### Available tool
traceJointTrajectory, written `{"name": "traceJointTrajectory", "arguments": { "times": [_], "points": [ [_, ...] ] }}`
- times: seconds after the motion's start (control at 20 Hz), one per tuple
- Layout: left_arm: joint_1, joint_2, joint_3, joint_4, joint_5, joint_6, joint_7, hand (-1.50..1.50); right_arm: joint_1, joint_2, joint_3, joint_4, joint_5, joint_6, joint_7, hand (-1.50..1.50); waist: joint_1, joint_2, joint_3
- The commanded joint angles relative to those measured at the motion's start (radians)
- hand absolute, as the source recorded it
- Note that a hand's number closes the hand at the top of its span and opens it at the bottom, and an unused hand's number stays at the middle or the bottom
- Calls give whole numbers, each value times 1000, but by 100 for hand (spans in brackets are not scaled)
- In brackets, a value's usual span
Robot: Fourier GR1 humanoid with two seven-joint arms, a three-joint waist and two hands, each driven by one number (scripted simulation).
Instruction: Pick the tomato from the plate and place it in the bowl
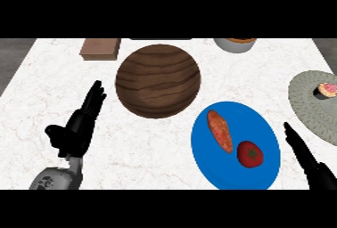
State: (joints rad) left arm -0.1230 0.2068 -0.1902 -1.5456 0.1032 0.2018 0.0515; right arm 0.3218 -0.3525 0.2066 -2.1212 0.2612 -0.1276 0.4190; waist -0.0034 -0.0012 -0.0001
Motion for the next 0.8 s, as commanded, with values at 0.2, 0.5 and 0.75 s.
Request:
{"name": "traceJointTrajectory", "arguments": {
  "times": [0.2,0.5,0.75],
  "points": [
    [-25,-25,54,37,-27,-43,-12,0,50,102,15,-26,-1,7,-35,-150,-2,0,0],
    [1,-67,44,33,-73,-37,-37,0,16,151,-7,144,-16,31,-145,-150,1,1,0],
    [-32,-67,85,7,-65,-73,35,0,-48,192,-37,219,-18,29,-142,-150,2,1,0]
  ]
}}
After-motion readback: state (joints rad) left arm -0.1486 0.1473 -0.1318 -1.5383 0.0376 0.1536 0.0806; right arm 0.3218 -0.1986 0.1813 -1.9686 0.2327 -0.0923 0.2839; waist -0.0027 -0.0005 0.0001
